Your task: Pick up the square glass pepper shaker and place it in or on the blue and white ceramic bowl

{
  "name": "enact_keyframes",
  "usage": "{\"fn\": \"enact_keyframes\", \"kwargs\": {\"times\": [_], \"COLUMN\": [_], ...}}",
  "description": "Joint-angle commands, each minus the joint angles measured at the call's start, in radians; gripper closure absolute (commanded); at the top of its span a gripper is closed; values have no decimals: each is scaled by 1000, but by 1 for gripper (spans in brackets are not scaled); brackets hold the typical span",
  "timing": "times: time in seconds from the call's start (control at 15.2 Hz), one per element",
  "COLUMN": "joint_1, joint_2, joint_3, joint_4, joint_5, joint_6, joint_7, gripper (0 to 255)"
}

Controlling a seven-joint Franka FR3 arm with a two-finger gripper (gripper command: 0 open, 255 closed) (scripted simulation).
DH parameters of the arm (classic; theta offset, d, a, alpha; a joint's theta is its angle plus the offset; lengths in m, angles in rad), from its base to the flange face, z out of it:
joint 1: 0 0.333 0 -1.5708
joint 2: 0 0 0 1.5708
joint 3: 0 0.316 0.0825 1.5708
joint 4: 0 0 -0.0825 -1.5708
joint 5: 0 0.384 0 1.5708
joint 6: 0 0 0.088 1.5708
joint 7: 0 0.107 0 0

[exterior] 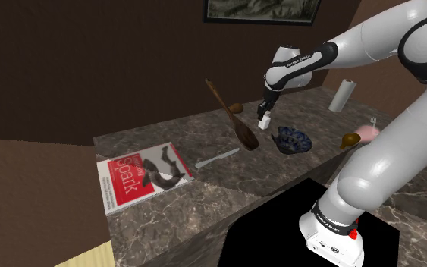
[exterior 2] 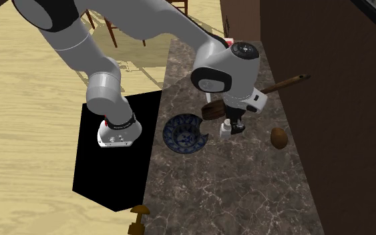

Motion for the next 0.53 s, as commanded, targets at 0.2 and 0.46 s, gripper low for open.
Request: {"fn": "enact_keyframes", "kwargs": {"times": [0.2,0.46], "joint_1": [-2,-3], "joint_2": [-42,-69], "joint_3": [8,14], "joint_4": [32,63], "joint_5": [-15,-23], "joint_6": [-72,-129], "joint_7": [14,21], "gripper": [255,255]}}
